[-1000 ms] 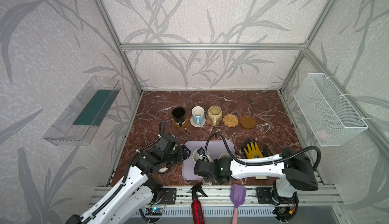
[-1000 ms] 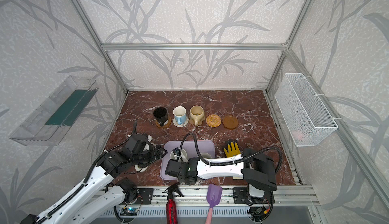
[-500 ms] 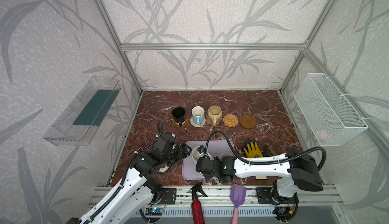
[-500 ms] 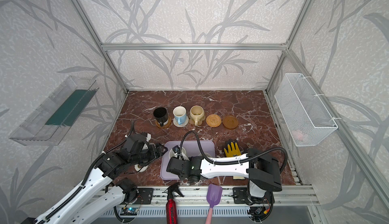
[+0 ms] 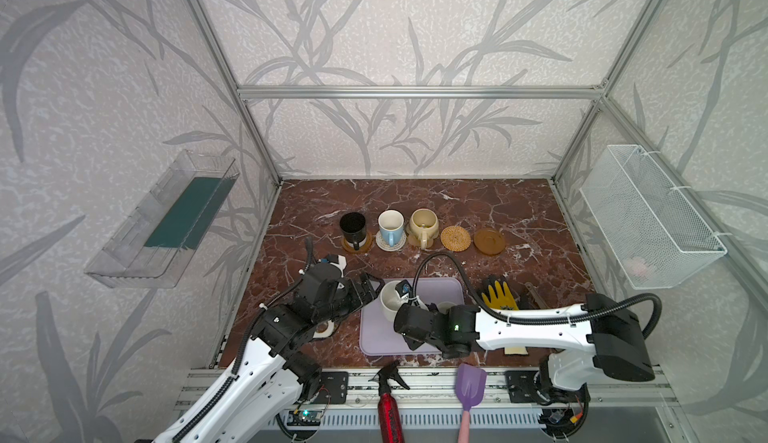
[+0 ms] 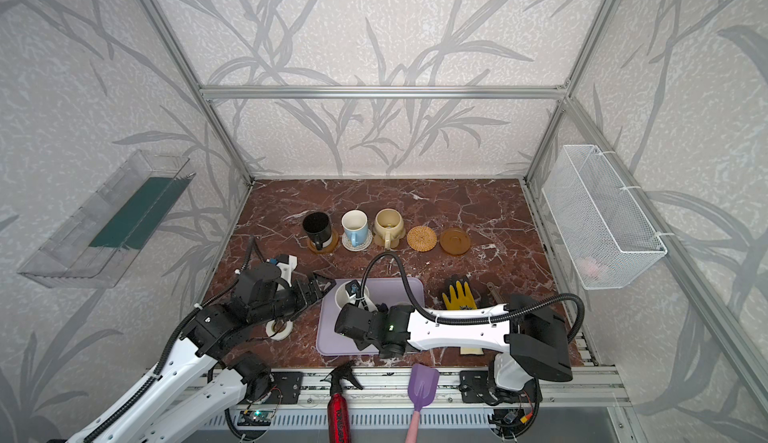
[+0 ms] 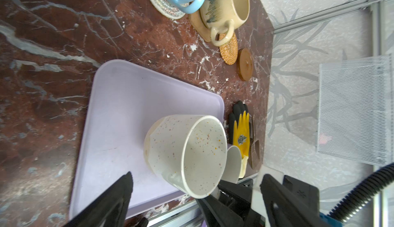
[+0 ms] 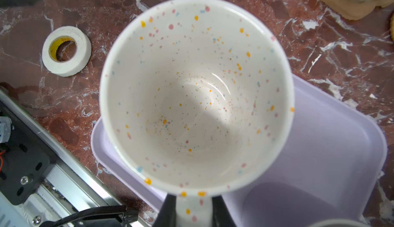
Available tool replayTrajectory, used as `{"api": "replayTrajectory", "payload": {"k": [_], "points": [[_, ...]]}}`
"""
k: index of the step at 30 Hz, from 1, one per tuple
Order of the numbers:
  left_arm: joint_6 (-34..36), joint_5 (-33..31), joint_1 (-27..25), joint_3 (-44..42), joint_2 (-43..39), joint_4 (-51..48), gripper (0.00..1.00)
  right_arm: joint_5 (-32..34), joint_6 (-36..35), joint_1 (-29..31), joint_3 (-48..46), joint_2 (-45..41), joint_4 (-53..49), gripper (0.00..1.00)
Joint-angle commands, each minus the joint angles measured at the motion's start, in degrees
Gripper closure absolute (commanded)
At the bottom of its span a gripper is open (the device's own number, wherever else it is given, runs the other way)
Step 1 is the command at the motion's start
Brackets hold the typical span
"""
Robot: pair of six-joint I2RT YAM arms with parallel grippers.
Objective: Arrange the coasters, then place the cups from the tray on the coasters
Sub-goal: 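Grasp the white speckled mug's handle with the right gripper, then lift and carry the speckled mug toward the woven coaster with the right gripper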
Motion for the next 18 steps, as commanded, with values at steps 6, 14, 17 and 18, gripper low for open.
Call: {"api": "replayTrajectory", "payload": {"k": [6, 14, 17, 18], "points": [[-2.9, -1.0, 0.3, 0.7, -1.3, 4.1, 0.01, 4.3, -2.0, -2.5, -0.1, -6.1, 5.6, 1.0], [-2.7, 0.4, 0.2, 3.2, 4.0, 6.4, 0.01, 4.1, -5.3, -5.7, -0.5, -8.9, 6.1, 1.0], [-3.8, 0.9, 0.1, 3.5, 5.6, 10.5, 0.01, 4.0, -5.9, -6.9, -1.1, -10.3, 6.2, 1.0], [-3.7, 0.7, 0.1, 3.9, 6.1, 11.1, 0.01, 3.9, -6.1, -7.5, -1.5, -10.8, 6.4, 1.0]]}}
